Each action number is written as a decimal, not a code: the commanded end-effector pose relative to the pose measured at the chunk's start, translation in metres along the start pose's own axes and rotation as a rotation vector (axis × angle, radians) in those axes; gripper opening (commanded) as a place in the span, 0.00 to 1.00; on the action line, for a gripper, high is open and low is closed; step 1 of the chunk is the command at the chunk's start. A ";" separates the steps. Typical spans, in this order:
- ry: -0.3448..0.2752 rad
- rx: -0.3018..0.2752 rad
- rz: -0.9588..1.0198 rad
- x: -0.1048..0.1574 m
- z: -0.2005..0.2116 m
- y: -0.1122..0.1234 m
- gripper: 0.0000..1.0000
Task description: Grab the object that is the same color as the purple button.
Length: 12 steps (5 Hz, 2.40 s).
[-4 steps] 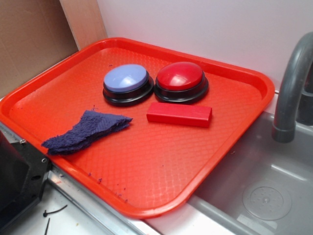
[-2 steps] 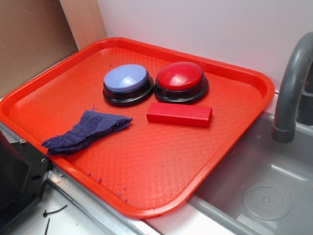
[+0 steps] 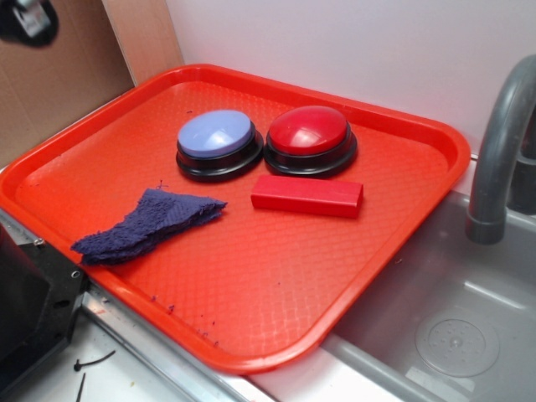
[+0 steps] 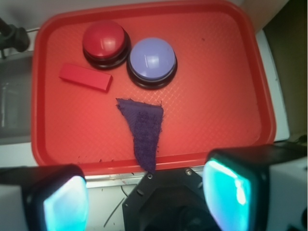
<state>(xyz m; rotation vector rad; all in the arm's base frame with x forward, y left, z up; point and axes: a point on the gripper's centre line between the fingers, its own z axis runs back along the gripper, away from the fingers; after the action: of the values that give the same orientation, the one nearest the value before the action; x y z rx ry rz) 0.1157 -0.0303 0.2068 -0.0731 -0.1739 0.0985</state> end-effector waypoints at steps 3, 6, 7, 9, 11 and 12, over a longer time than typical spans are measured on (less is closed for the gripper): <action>0.157 -0.068 0.085 0.001 -0.138 -0.002 1.00; 0.271 0.122 0.097 -0.007 -0.195 -0.002 1.00; 0.282 0.129 0.114 -0.011 -0.197 0.000 1.00; 0.281 0.113 0.131 -0.015 -0.194 0.006 0.00; 0.272 0.107 0.148 -0.015 -0.191 0.011 0.00; 0.271 0.107 0.151 -0.015 -0.190 0.012 0.00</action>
<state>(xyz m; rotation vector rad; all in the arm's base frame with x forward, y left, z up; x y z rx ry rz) 0.1392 -0.0325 0.0194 0.0128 0.0979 0.2575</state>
